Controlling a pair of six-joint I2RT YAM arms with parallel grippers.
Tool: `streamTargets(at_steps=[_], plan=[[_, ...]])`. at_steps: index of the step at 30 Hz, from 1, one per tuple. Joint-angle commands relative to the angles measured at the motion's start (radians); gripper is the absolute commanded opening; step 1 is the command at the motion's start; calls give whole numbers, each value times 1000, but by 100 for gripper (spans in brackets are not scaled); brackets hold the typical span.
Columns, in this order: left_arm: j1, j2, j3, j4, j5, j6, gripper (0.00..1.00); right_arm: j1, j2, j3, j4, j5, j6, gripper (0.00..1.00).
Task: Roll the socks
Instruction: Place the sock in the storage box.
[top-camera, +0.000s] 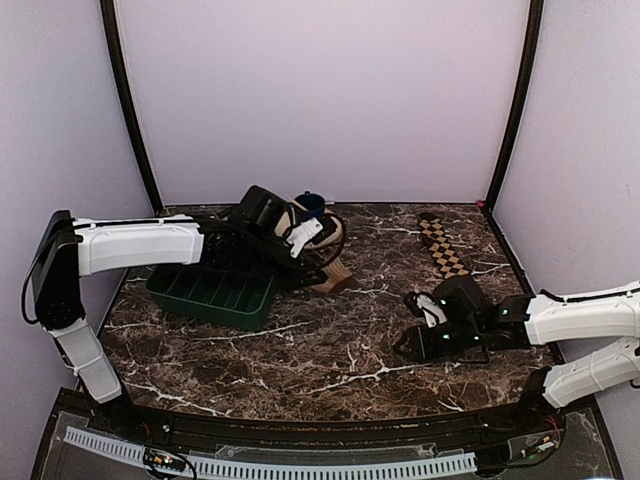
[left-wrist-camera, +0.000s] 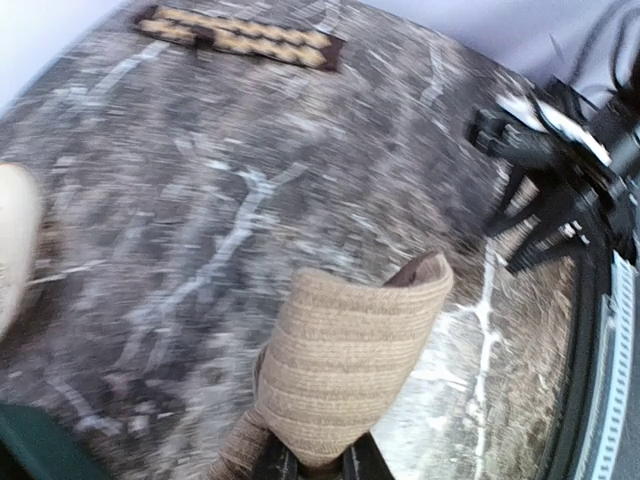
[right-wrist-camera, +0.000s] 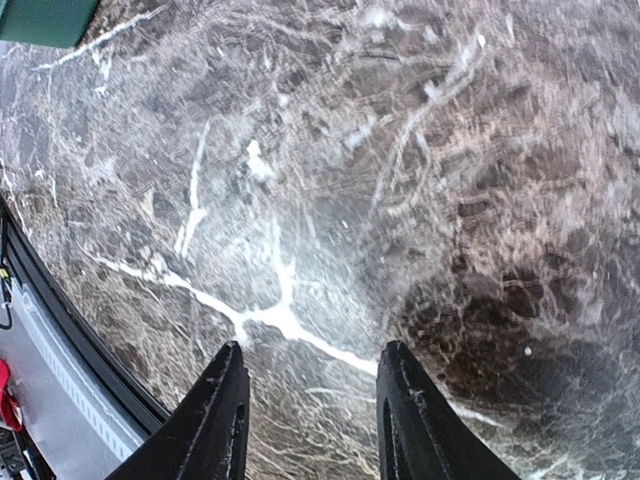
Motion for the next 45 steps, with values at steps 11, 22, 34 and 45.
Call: streamTargets(at_steps=[11,22,34,45], plan=[[269,-264,-20,-126,-601,-72,0,3,116,125,79,0,-66,40],[386,-230,-94,-264,-867,-144,0,0,243,239,112,-38,-137,40],[393,-163,-100,-474,-1061,-293,0,0,301,245,188,-96,-179,40],[388,-142,-92,-690,-1102,-445,0,-1,327,259,233,-146,-202,40]])
